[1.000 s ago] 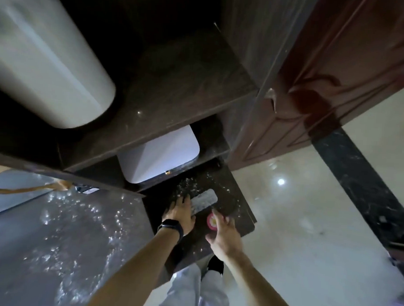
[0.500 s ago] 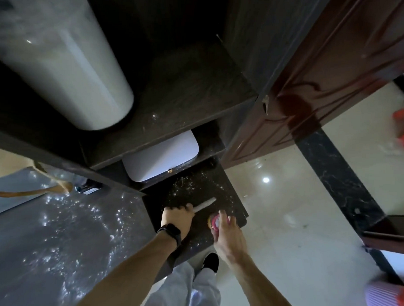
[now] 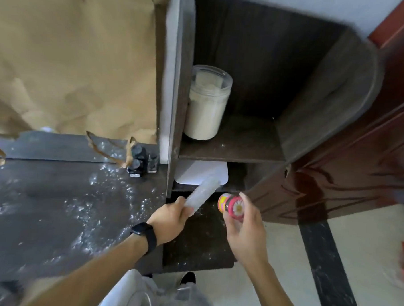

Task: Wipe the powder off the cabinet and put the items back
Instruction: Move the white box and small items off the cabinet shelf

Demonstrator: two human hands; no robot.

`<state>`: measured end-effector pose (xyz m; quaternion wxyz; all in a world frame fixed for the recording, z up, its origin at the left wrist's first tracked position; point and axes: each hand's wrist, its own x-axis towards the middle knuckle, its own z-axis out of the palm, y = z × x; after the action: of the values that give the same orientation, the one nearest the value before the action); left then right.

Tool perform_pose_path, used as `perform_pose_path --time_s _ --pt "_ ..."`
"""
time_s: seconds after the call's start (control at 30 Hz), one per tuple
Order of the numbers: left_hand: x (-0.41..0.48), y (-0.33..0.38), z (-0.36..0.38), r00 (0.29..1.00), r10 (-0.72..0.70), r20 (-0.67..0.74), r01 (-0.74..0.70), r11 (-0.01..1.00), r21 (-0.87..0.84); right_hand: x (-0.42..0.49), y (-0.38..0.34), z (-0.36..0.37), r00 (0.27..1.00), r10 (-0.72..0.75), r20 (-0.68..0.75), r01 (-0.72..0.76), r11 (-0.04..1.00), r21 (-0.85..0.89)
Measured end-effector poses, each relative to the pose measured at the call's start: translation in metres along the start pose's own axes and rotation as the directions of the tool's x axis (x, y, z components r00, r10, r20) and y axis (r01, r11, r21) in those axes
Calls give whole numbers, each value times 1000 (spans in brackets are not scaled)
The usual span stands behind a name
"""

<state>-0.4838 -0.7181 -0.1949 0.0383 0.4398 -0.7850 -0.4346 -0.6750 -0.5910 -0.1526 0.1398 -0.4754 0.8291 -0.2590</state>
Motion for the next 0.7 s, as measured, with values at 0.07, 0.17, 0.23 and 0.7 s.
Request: perform_pose_path --time_s 0.07,0.17,0.23,0.7 --pt "1 10 -10 990 -124 -72 109 978 -178 23 -7 -1 998 -56 14 56 998 -28" --pt "10 23 -13 952 -306 -19 249 807 -535 53 -19 5 984 -163 66 168 983 -74" --pt "18 30 -13 923 -385 11 291 678 -675 70 -24 11 966 -233 110 244 965 -93" --pt "52 44 17 652 -758 -12 326 295 -898 119 -25 46 938 -258 230 239 965 107"
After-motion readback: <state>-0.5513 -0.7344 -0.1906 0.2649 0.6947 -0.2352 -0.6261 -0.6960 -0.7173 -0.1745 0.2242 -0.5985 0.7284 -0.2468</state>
